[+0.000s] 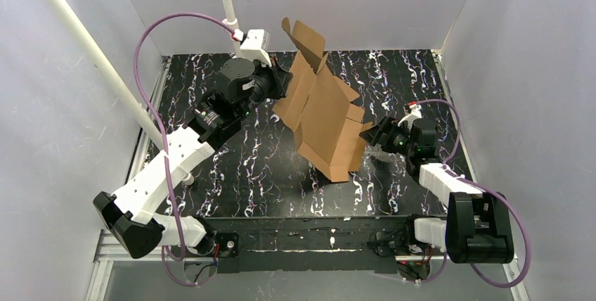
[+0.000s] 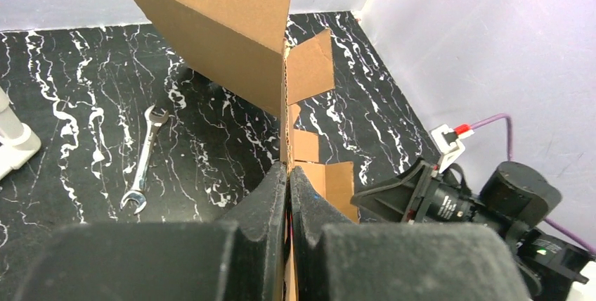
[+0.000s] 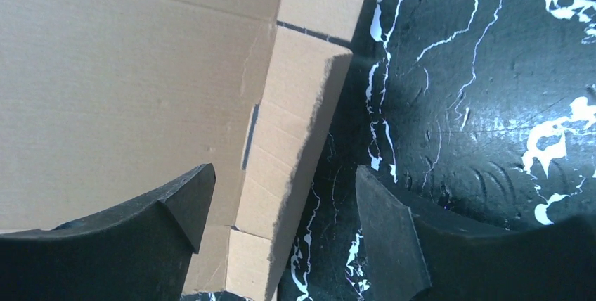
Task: Fold the paper box
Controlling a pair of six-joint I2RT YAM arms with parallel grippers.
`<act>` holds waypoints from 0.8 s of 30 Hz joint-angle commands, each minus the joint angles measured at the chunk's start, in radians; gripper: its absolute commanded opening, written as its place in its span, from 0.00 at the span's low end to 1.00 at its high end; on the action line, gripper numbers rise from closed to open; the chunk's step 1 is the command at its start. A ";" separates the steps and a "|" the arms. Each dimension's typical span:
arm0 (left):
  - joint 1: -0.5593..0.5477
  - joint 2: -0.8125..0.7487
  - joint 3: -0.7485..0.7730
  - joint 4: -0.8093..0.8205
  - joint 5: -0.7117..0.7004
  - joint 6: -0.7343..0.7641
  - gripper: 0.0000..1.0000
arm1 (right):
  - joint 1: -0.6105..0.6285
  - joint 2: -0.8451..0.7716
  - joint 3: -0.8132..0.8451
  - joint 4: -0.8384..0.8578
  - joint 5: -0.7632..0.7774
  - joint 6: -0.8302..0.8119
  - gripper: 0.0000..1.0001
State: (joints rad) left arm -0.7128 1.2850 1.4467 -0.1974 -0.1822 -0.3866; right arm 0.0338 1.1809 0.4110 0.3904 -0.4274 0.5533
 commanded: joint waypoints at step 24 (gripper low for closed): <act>-0.002 -0.382 -0.433 -0.005 -0.011 -0.272 0.03 | -0.011 0.014 0.374 -0.545 -0.134 -0.860 0.01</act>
State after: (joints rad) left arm -0.7143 1.0000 1.1252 -0.1719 -0.2138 -0.5404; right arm 0.0338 1.2652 0.6350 0.1246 -0.4633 0.1596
